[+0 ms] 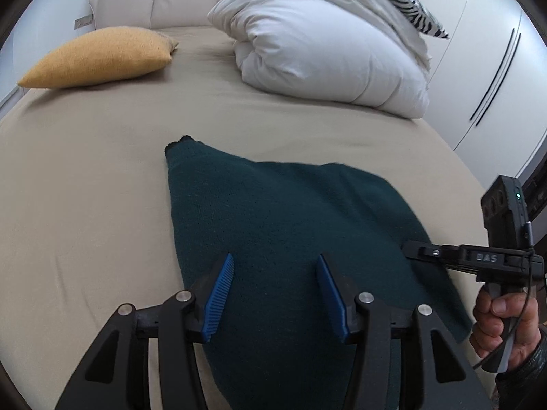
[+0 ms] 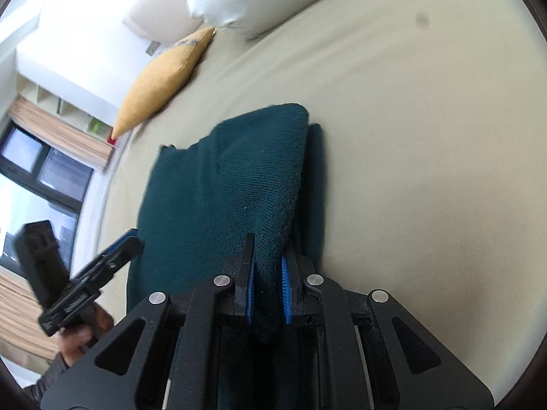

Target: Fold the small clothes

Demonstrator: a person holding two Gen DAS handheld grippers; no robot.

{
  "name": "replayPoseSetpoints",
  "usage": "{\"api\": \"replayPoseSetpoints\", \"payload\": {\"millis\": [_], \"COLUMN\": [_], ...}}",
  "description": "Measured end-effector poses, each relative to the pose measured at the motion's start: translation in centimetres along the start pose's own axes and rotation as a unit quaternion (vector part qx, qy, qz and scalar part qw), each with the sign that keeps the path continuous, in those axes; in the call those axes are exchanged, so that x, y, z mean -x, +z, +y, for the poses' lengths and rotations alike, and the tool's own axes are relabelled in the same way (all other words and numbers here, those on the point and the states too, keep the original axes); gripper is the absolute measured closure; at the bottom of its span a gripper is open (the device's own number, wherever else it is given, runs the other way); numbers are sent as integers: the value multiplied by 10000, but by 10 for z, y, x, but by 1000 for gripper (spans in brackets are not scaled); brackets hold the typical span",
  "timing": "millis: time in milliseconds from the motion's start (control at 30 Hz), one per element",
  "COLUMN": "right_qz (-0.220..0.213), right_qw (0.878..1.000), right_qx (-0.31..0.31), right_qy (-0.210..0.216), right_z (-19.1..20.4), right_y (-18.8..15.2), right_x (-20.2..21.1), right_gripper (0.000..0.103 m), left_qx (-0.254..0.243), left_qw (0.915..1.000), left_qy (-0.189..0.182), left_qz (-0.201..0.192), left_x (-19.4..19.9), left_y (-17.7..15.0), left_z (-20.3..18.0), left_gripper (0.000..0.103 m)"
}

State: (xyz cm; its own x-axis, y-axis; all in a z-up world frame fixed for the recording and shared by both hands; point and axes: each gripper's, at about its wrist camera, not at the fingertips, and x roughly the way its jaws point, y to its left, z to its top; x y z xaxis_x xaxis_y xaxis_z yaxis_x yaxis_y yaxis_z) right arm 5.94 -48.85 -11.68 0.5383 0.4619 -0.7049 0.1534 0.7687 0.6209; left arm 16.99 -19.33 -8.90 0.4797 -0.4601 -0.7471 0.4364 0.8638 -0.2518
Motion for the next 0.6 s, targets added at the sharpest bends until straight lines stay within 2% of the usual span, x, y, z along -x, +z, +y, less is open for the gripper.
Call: {"api": "replayPoseSetpoints", "payload": {"millis": [167, 267, 400, 467, 533, 600], "right_qz": [-150, -179, -175, -199, -309, -269], "right_qw": [9985, 9985, 9968, 9960, 9973, 9988], "right_qx": [-289, -368, -706, -776, -577, -340], "right_qy": [437, 360, 321, 397, 344, 221], "right_z": [-17, -7, -1, 8, 24, 33], "right_y": [-9, -17, -29, -33, -41, -50], "right_x": [-9, -3, 23, 35, 48, 53], "right_gripper": [94, 92, 78, 45, 40, 40], "left_qx": [-19, -98, -189, -174, -203, -209], "left_qw": [9999, 9999, 9998, 9998, 9998, 9998], "left_qy": [-84, -97, -66, -70, -55, -43], "left_qz": [54, 51, 57, 56, 47, 31], "left_x": [-12, -10, -10, -9, -9, -9], "left_y": [-4, -7, -8, -8, -9, -9], "left_z": [4, 4, 1, 2, 1, 1], "left_gripper": [47, 46, 45, 45, 45, 45]}}
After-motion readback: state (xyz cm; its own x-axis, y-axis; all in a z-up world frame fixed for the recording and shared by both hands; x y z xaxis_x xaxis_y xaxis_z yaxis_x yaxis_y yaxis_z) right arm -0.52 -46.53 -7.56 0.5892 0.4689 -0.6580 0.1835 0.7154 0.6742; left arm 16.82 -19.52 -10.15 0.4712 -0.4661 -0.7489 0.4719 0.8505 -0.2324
